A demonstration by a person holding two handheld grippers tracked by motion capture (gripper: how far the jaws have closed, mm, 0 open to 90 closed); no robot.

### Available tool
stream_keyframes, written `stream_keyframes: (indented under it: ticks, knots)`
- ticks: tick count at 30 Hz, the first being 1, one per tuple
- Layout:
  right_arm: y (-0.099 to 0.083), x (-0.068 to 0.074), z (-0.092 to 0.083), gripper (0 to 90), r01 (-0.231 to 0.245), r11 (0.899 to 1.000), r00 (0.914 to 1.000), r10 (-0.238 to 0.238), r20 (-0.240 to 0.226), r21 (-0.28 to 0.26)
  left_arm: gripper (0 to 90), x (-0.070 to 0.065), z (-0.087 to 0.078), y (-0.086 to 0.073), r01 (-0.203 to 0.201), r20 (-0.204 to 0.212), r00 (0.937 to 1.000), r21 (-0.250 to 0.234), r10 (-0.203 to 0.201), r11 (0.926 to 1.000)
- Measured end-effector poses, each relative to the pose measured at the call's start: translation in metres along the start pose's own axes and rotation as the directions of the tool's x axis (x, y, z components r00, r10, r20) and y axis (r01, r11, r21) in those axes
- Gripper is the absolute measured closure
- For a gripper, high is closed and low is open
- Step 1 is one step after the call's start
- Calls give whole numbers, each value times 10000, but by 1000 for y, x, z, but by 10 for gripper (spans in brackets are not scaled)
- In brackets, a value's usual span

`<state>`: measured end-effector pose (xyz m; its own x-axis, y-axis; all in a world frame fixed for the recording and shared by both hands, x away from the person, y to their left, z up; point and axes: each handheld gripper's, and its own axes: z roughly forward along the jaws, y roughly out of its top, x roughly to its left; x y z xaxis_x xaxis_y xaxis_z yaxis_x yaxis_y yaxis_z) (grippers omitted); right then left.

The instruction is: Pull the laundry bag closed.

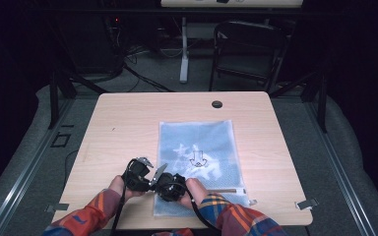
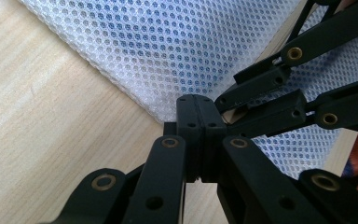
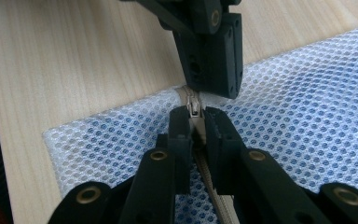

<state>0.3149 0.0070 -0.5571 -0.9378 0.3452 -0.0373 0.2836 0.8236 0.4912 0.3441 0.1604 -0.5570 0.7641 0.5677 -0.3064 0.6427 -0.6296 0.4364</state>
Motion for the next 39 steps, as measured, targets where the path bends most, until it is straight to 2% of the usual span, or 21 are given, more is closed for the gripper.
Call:
stream_keyframes:
  ticks: [5, 6, 7, 8, 15, 39]
  knots:
    - [1, 1, 0, 820, 62, 10000, 10000, -62, 45, 73, 900, -3, 2, 0, -100, -137, 9999, -73, 99, 9999]
    - [1, 1, 0, 820, 100, 9999, 9999, -101, 67, 106, 900, -3, 1, 0, -172, -124, 9998, 6, 172, 9999]
    - [2, 1, 0, 821, 118, 9998, 9999, -119, 84, 130, 900, -3, 2, -1, -26, -120, 9999, -139, 24, 9999]
    - [2, 2, 0, 821, 147, 9998, 9998, -149, 114, 154, 900, -2, 2, -1, -152, -103, 9998, -45, 151, 9999]
    - [3, 3, -2, 822, 454, 9983, 9984, -465, 307, 356, 900, -1, 2, -1, -204, -103, 9997, -72, 203, 9998]
    - [-2, 1, -7, 821, 593, 9974, 9979, -603, 230, 410, 900, 1, 2, -1, -208, 27, 9998, -64, 208, 9998]
